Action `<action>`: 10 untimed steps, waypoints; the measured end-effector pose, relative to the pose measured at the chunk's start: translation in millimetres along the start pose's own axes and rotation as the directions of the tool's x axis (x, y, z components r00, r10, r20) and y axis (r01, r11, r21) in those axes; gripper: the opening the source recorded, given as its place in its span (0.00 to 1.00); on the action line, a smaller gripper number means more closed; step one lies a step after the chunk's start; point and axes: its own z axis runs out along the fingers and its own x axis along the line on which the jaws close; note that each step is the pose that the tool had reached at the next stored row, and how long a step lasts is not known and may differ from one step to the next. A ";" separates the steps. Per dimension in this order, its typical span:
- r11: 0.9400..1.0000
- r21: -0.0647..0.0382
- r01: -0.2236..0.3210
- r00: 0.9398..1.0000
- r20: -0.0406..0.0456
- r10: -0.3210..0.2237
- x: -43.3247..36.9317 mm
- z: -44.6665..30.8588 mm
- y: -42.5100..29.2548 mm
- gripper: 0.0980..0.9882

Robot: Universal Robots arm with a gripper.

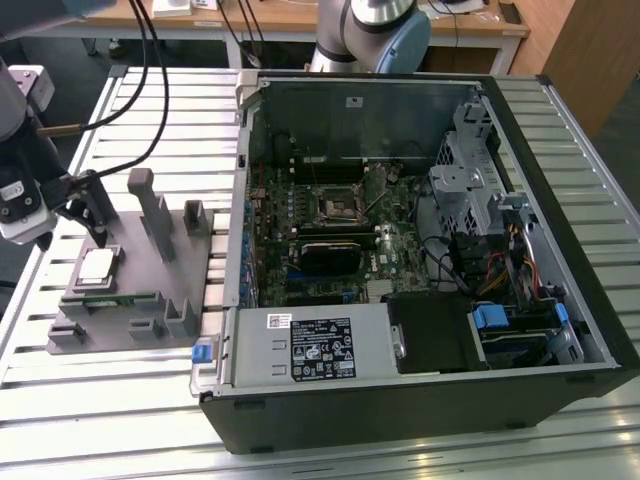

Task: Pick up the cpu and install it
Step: 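Pick up the cpu and move it towards the insertion slot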

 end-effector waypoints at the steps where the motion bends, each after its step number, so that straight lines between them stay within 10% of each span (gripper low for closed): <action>1: 1.000 0.000 0.000 1.000 0.000 0.000 -0.1 1.8 0.2 0.83; 10: 1.000 0.000 0.000 1.000 0.000 0.000 -0.4 14.5 1.1 0.83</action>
